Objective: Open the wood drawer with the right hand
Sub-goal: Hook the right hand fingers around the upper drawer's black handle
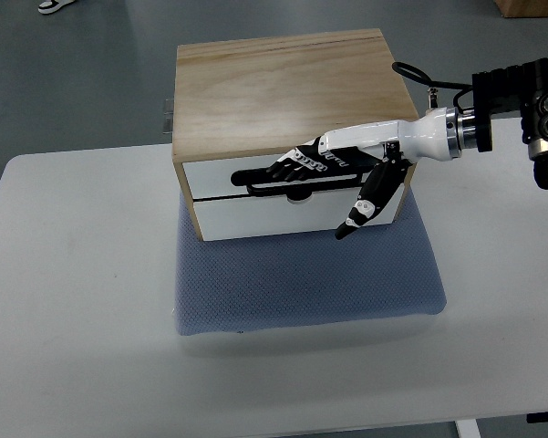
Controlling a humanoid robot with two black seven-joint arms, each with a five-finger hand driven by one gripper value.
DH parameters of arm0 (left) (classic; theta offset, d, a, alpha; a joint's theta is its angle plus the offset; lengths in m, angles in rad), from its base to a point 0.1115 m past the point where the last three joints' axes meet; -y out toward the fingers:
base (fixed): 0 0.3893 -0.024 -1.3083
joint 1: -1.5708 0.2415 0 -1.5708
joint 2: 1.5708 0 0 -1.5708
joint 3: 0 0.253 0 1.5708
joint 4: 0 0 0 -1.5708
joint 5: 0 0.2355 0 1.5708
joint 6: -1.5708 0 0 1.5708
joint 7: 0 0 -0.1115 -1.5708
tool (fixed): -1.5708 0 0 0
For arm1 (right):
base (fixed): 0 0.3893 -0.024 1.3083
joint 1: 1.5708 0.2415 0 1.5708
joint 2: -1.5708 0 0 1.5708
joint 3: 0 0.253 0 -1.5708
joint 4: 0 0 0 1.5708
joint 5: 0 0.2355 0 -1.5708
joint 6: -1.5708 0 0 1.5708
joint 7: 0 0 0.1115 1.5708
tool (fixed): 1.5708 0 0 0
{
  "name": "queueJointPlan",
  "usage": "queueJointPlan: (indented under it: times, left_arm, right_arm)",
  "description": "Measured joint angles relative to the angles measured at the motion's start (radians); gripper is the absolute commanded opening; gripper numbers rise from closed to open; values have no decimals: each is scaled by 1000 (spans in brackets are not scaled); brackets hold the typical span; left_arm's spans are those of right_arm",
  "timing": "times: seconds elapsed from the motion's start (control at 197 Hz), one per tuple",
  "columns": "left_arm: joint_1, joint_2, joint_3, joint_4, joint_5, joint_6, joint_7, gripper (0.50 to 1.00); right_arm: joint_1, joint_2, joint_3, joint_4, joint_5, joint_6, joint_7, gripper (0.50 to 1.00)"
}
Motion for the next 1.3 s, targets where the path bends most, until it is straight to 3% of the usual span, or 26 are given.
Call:
queueJointPlan:
  times: [0.395, 1.302]
  left_arm:
    - [0, 0, 0, 0, 0, 0, 0, 1000]
    - [0, 0, 0, 0, 0, 0, 0, 1000]
  right_arm:
    - [1, 31, -31, -75, -7, 0, 0, 942]
    - [23, 26, -88, -82, 2, 0, 8, 944]
